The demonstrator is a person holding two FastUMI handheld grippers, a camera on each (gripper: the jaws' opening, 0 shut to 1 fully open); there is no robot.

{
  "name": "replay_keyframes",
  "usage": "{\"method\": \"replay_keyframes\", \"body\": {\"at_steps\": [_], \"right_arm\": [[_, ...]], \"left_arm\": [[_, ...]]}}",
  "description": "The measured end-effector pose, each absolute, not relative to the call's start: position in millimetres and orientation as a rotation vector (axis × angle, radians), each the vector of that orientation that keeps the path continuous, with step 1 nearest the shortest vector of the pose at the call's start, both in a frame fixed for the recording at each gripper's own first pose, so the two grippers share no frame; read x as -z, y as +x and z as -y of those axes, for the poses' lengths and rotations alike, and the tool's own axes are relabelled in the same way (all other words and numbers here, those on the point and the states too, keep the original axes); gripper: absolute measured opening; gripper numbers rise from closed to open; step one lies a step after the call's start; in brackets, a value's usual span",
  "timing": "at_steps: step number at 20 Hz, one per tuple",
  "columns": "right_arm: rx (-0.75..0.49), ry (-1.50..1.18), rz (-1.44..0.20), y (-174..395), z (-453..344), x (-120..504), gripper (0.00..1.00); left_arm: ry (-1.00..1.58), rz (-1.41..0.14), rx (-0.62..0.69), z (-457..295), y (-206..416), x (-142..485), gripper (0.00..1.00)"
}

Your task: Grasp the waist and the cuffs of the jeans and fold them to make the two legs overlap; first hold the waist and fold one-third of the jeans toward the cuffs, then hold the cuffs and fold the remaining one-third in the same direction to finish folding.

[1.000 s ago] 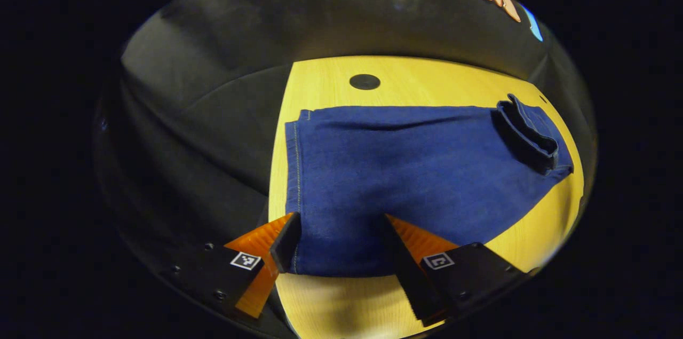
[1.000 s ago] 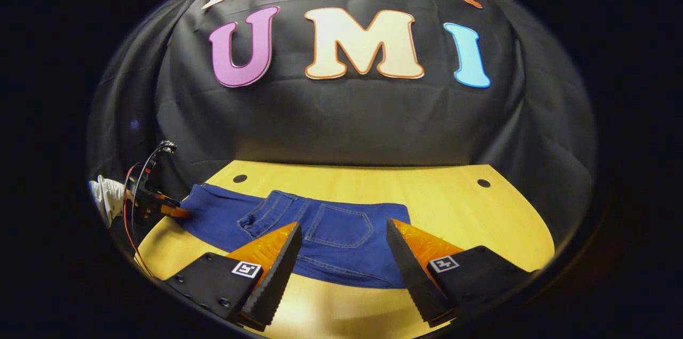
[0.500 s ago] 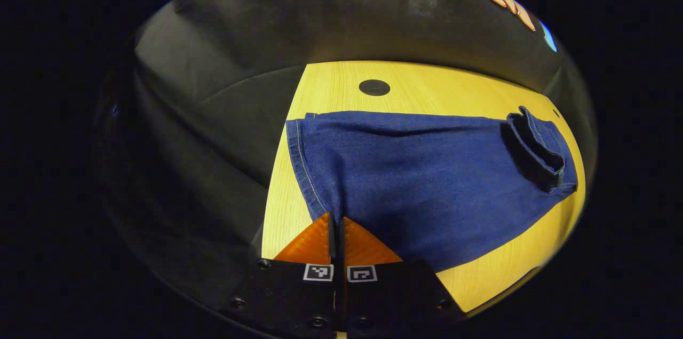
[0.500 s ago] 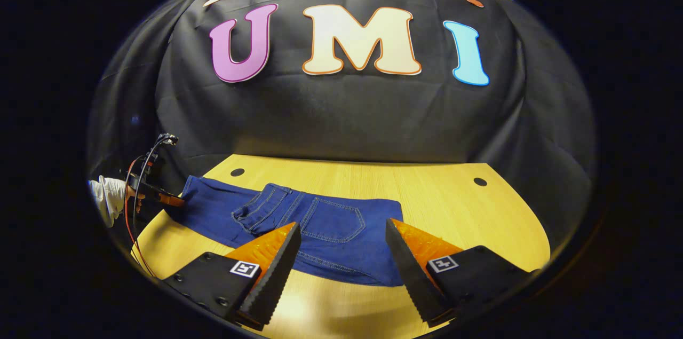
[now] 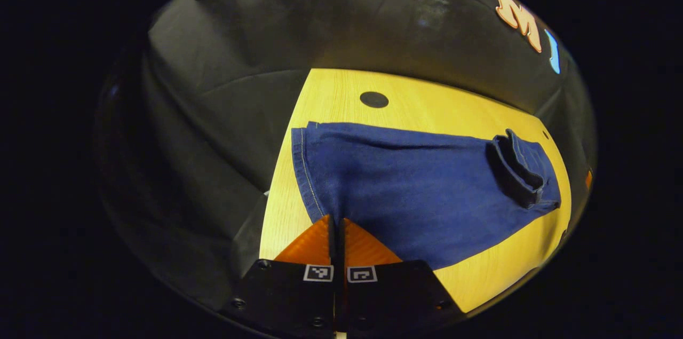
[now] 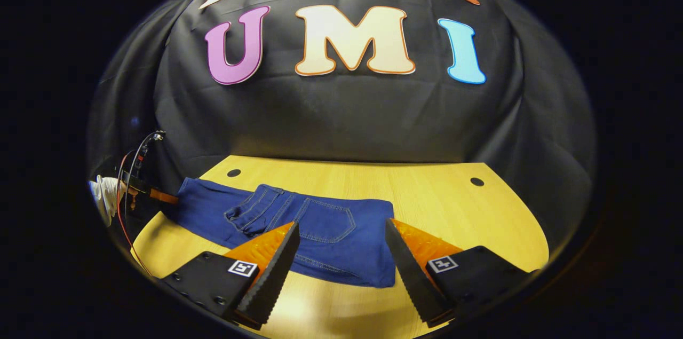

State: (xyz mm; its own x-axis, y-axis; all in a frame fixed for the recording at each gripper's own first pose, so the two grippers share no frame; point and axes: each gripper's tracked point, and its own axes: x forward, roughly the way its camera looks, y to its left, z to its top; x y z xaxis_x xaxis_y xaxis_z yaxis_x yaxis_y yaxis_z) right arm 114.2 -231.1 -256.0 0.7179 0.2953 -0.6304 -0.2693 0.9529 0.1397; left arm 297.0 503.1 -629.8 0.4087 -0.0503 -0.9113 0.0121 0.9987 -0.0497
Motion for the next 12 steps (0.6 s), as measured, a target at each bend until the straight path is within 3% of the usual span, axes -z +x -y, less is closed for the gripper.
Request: {"method": "replay_keyframes", "body": {"at_steps": [2,4,8,10,12], "right_arm": [[-0.307,0.024,-0.709,113,234,257,0.98],[-0.298,0.026,-0.718,112,237,259,0.99],[-0.272,0.047,-0.734,111,238,264,0.98],[-0.270,0.049,-0.744,109,236,267,0.98],[-0.272,0.057,-0.752,108,233,268,1.00]], "left_arm": [[0.043,-1.176,0.030,-507,296,633,0.00],[0.115,-1.201,0.009,-520,294,633,0.14],[0.116,-1.220,0.023,-528,288,634,0.93],[0.110,-1.222,0.068,-524,292,633,0.98],[0.098,-1.258,0.115,-520,291,638,0.91]]}}
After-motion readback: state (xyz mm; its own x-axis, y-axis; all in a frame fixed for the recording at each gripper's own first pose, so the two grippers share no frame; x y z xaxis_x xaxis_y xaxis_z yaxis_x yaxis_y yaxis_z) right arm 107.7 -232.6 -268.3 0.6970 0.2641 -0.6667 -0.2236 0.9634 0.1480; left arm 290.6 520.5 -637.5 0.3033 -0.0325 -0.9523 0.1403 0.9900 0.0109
